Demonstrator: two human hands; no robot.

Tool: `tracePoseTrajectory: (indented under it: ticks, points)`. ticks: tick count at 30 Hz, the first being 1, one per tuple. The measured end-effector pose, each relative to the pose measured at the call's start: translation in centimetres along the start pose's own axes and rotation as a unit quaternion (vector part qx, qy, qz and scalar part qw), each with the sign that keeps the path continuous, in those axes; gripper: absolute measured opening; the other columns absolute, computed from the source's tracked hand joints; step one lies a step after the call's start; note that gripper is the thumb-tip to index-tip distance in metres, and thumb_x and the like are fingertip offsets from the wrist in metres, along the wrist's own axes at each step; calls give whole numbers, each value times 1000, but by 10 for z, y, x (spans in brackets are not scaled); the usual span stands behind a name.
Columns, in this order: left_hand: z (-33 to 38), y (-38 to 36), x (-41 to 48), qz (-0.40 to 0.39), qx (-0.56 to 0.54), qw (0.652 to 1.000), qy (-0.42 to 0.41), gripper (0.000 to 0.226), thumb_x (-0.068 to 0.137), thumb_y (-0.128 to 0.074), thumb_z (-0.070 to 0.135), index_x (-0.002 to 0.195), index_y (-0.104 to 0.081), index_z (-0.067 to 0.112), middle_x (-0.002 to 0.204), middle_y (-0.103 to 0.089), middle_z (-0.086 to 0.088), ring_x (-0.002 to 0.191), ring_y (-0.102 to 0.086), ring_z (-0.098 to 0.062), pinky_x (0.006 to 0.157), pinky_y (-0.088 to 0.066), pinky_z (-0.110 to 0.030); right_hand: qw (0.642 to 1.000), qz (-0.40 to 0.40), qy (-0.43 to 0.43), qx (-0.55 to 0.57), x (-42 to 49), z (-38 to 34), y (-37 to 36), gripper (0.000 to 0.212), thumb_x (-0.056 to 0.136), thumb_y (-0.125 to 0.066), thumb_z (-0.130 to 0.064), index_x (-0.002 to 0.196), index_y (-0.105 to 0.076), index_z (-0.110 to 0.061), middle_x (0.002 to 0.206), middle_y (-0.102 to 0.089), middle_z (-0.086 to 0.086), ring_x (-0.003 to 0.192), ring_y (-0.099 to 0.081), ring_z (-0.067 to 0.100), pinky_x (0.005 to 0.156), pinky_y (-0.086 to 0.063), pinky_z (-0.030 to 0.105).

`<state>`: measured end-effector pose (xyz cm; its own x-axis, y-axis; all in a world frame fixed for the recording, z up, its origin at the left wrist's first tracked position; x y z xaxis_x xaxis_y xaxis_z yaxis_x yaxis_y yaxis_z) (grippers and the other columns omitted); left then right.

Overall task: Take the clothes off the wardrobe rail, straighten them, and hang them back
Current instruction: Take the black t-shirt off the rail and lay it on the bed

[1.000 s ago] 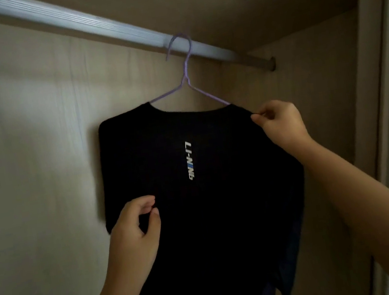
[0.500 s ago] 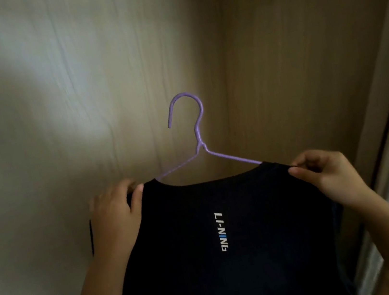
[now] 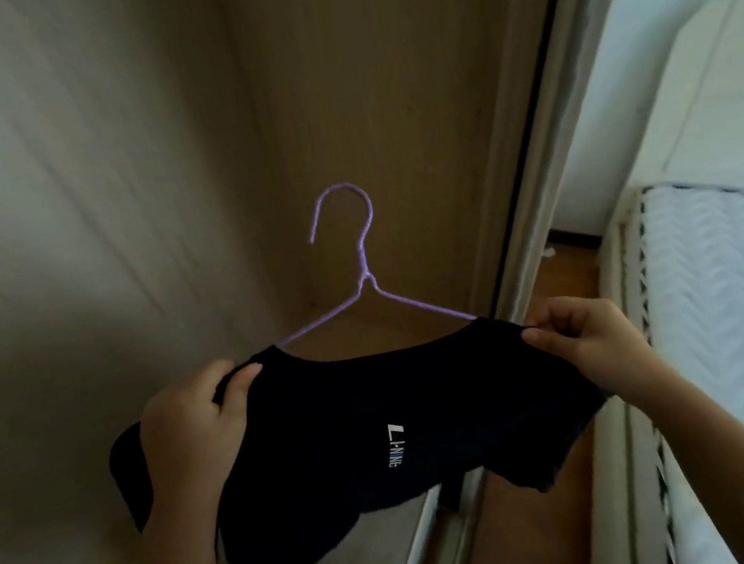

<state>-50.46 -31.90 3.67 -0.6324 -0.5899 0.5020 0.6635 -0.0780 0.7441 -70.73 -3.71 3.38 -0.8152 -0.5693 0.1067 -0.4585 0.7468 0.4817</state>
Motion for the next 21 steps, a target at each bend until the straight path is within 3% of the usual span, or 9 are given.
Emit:
tracePoseTrajectory:
  ticks: [5,7,9,11,13,15,17,21]
  points:
    - [28,-62,-15,-114,-45,990,-68,61,76,-36,63,69,-65,10,52,-61,-11,48,-58,-32,44,-36,-25,990,70,-119,-32,-59,59,25,33,80,-65,-3,57,-65,-26,54,-65,-14,55,-58,6,56,-42,12]
    - [45,-89,-26,-151,-81,982,-75,58,73,-38,61,70,-67,11,50,-62,-9,46,-59,-28,42,-35,-22,982,96,-159,-34,-90,77,38,32,79,-65,-2,66,-67,-31,59,-68,-14,56,-59,1,56,-41,8]
    - [66,-115,-38,-211,-131,965,-89,54,74,-36,60,68,-65,14,48,-57,6,48,-55,-5,44,-36,-16,972,122,-196,-42,-126,96,52,33,80,-66,-3,68,-66,-33,65,-69,-10,58,-59,1,56,-40,8]
    - [92,-137,-53,-260,-177,941,-127,47,75,-41,56,65,-63,16,50,-48,15,60,-52,3,50,-37,-9,957,162,-238,-47,-163,112,69,32,80,-66,-4,65,-66,-32,60,-67,-10,55,-57,0,53,-39,7]
    - [119,-154,-68,-297,-213,918,-156,39,77,-50,49,65,-63,15,57,-55,13,70,-52,-1,57,-39,-12,937,211,-276,-45,-201,117,88,32,80,-66,-2,65,-65,-30,54,-65,-9,50,-54,-1,50,-38,6]
    - [145,-165,-84,-342,-233,894,-172,29,80,-60,39,66,-64,15,60,-61,8,77,-54,-5,59,-39,-15,921,249,-296,-57,-237,119,101,32,78,-67,-2,65,-66,-31,56,-65,4,52,-53,2,52,-38,7]
    - [167,-174,-98,-382,-241,872,-189,22,82,-64,30,65,-63,17,60,-61,7,69,-57,-10,53,-38,-14,902,285,-315,-72,-270,120,109,32,77,-69,-4,66,-66,-33,62,-66,12,57,-53,6,57,-39,11]
    - [200,-183,-125,-421,-257,842,-221,26,80,-65,27,59,-51,32,56,-55,13,59,-54,-4,52,-33,-16,866,336,-357,-103,-326,123,108,22,77,-69,-7,69,-65,-28,72,-68,-11,63,-57,3,60,-40,8]
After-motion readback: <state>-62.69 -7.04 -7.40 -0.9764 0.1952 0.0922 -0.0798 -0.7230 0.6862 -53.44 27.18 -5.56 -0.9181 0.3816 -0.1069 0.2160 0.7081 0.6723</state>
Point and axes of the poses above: each hand's wrist, its own x-axis towards the middle knuckle, its own y-axis out of the back of the hand, z = x × y, the point moved 3 cm from there along x, towards the middle knuckle
